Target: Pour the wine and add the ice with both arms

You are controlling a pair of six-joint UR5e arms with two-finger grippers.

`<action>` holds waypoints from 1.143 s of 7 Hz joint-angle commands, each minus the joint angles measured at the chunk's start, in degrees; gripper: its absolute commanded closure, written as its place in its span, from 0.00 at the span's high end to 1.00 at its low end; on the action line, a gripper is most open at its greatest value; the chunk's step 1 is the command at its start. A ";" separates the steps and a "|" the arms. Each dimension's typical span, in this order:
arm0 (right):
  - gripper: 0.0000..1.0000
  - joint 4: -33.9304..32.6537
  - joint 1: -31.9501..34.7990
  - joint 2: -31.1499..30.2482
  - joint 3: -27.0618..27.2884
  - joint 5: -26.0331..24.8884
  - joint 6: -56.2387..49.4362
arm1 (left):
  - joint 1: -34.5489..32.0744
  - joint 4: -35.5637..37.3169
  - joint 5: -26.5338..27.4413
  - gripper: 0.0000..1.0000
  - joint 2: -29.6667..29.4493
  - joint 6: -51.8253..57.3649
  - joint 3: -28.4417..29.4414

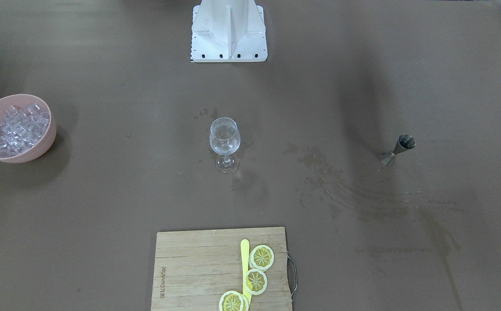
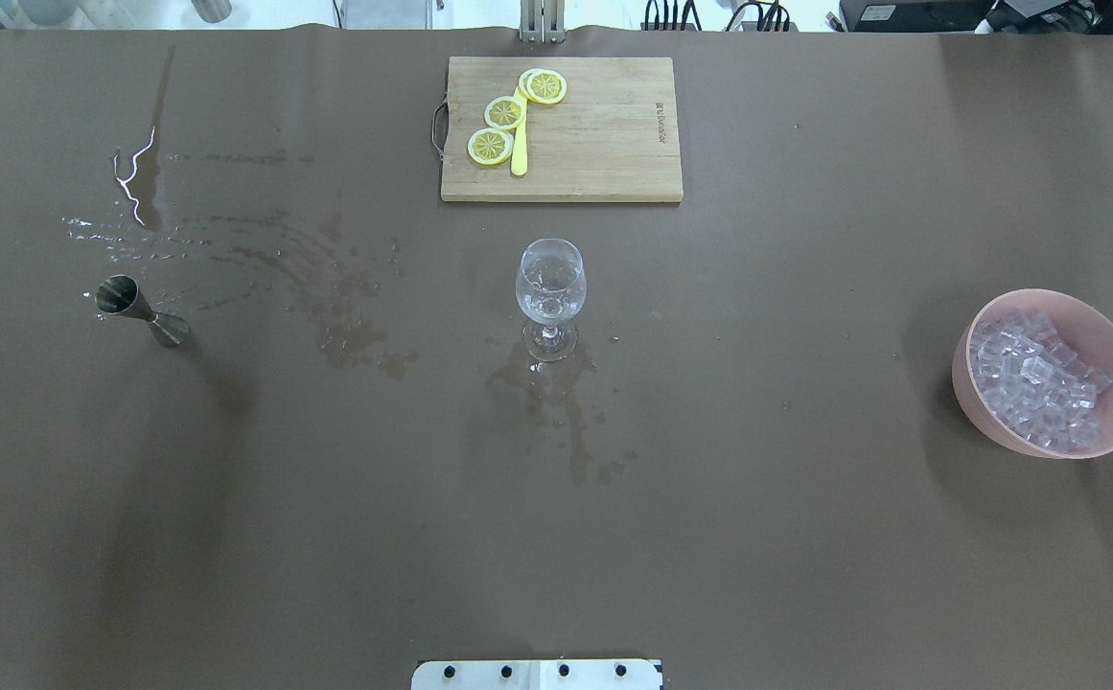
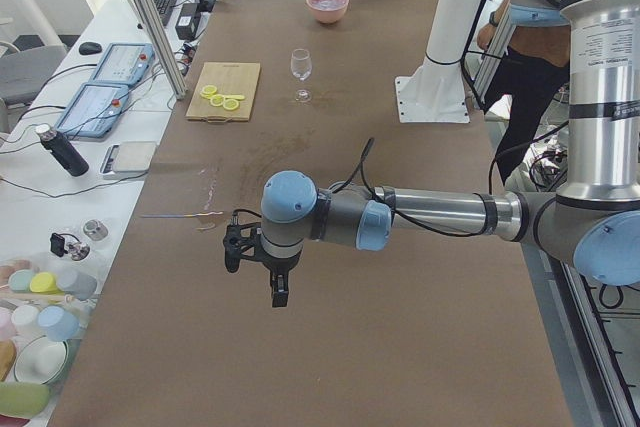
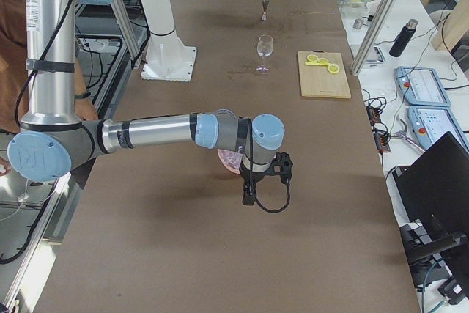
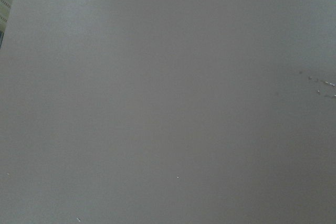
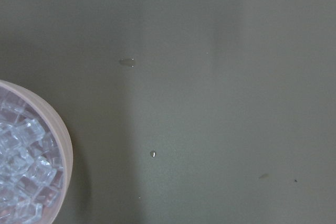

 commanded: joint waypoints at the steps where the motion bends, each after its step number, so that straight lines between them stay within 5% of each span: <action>1: 1.00 0.01 0.09 0.24 -0.04 0.06 0.04 | 0.04 0.00 -0.26 0.98 0.31 0.00 0.00; 8: 1.00 0.01 0.09 0.51 0.31 0.06 0.92 | 0.04 0.00 -0.35 0.98 0.23 0.00 0.00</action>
